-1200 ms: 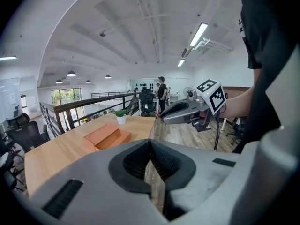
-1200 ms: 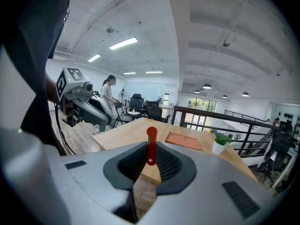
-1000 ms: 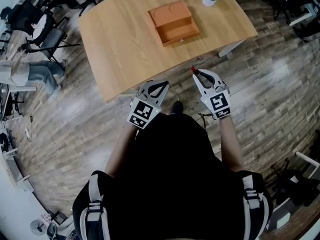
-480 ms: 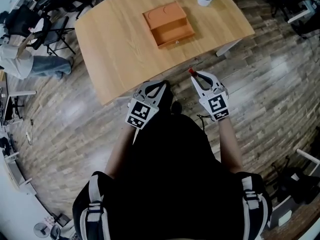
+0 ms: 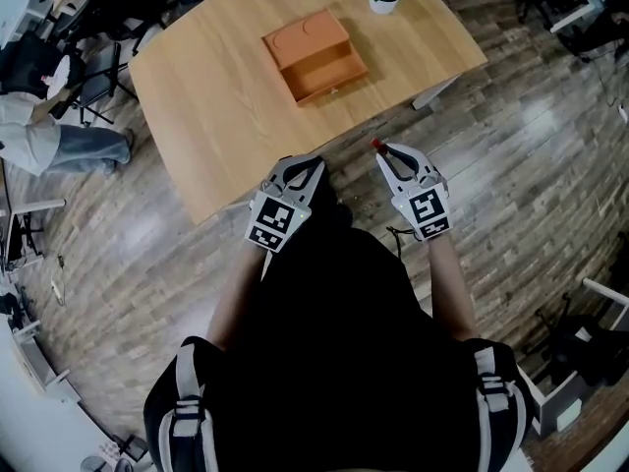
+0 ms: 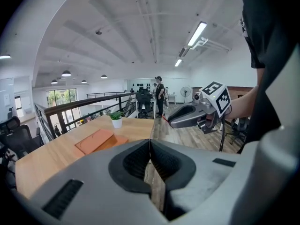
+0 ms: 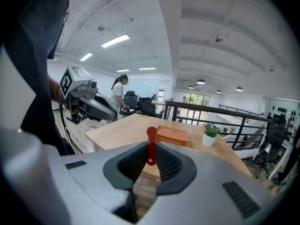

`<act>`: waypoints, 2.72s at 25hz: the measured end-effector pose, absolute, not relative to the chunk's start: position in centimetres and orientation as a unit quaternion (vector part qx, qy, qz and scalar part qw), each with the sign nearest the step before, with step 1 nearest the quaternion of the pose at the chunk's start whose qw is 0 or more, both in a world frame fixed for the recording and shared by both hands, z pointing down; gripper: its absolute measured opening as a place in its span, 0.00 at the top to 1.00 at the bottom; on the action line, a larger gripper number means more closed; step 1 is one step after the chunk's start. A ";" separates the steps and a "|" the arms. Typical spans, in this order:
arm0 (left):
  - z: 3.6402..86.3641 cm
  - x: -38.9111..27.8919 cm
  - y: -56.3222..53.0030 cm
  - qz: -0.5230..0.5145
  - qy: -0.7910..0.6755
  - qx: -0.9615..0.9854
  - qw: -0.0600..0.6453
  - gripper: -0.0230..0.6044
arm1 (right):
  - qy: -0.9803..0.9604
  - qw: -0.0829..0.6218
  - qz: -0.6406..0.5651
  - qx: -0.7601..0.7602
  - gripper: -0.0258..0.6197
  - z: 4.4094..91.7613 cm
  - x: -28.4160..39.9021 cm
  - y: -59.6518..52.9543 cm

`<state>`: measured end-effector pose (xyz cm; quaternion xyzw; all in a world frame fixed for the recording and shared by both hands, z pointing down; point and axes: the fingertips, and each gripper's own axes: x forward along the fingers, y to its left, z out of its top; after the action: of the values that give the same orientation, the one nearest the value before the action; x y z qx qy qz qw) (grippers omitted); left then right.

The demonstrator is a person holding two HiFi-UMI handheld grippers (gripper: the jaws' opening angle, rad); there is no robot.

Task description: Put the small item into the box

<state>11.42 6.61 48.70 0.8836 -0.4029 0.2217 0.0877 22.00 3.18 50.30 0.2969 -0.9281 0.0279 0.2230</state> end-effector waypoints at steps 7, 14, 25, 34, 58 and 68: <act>49.1 9.0 3.9 0.217 -0.411 0.880 0.102 0.93 | -0.930 0.224 0.022 0.290 0.86 49.8 19.7 0.2; 49.0 7.0 -0.1 0.218 -0.403 0.884 0.098 0.93 | -0.930 0.225 0.021 0.291 0.86 49.6 17.0 -3.8; 48.8 3.8 -7.8 0.207 -0.391 0.892 0.095 0.93 | -0.925 0.234 0.019 0.300 0.86 49.6 13.7 -10.3; 50.3 1.4 -11.5 0.200 -0.375 0.899 0.101 0.93 | -0.921 0.250 0.020 0.297 0.86 50.7 10.3 -14.1; 51.5 -2.5 -17.2 0.203 -0.461 0.852 0.140 0.93 | -0.944 0.292 0.006 0.153 0.86 55.1 4.8 -21.4; 50.9 -3.1 -19.1 0.191 -0.528 0.813 0.155 0.93 | -0.935 0.350 -0.020 0.055 0.86 59.6 4.6 -23.0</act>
<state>-3.14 -19.05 50.94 0.8128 -0.5282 0.1907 0.1548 4.56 -23.00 59.58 0.0553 -0.9349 -0.0200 0.3499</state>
